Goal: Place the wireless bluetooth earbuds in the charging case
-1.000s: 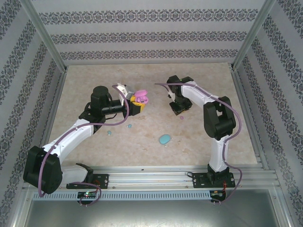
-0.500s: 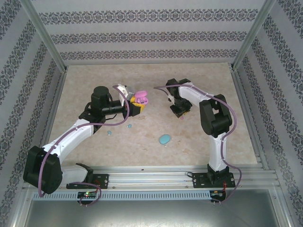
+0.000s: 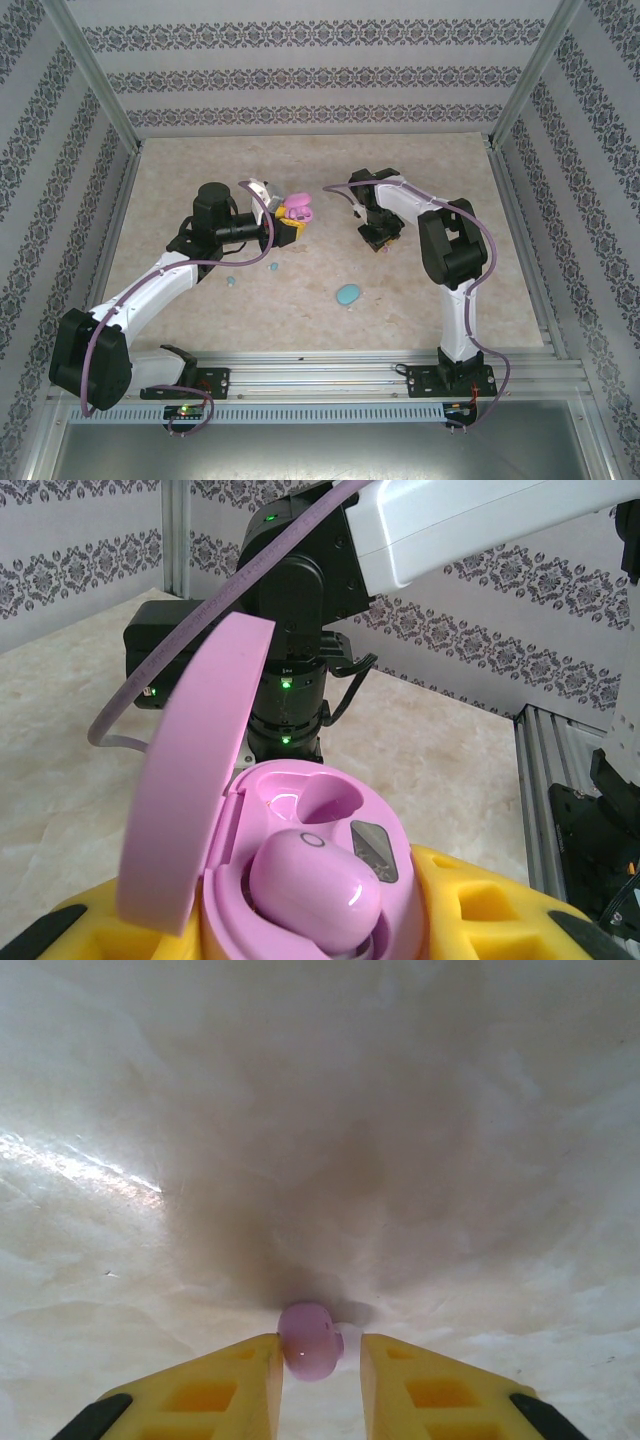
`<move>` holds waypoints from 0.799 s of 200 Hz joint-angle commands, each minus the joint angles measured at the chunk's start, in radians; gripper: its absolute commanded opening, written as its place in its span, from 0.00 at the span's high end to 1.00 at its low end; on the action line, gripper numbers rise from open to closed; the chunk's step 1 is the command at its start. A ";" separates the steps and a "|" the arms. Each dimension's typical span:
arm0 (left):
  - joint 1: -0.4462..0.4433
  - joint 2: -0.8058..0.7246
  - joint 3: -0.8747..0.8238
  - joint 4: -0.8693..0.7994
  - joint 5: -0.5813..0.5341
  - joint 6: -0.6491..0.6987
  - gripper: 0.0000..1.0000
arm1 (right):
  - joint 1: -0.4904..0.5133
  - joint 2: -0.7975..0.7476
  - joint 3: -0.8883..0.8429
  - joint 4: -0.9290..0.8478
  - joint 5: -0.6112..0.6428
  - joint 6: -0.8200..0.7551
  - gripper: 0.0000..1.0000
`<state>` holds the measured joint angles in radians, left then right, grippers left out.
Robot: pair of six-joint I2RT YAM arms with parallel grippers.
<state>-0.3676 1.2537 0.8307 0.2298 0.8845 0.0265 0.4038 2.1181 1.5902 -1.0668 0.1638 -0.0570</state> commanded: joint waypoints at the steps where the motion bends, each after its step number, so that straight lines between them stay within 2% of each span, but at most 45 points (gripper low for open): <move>1: -0.015 -0.014 0.019 -0.010 0.000 0.030 0.74 | 0.010 0.028 -0.009 -0.028 -0.015 -0.007 0.74; 55: -0.015 -0.025 0.022 -0.030 -0.002 0.043 0.74 | 0.006 0.057 0.012 -0.048 -0.022 -0.007 0.75; 92: -0.015 -0.033 0.017 -0.035 -0.005 0.044 0.74 | 0.000 0.052 0.013 -0.047 -0.039 0.006 0.84; 116: -0.014 -0.035 0.017 -0.033 -0.004 0.044 0.74 | -0.017 0.012 0.003 -0.028 -0.107 0.029 0.89; 160: -0.015 -0.036 0.029 0.006 0.004 0.021 0.74 | -0.103 -0.145 -0.036 0.012 -0.311 0.113 0.91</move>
<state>-0.3676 1.2388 0.8307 0.2008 0.8810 0.0456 0.3450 2.1025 1.5784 -1.0641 0.0044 -0.0132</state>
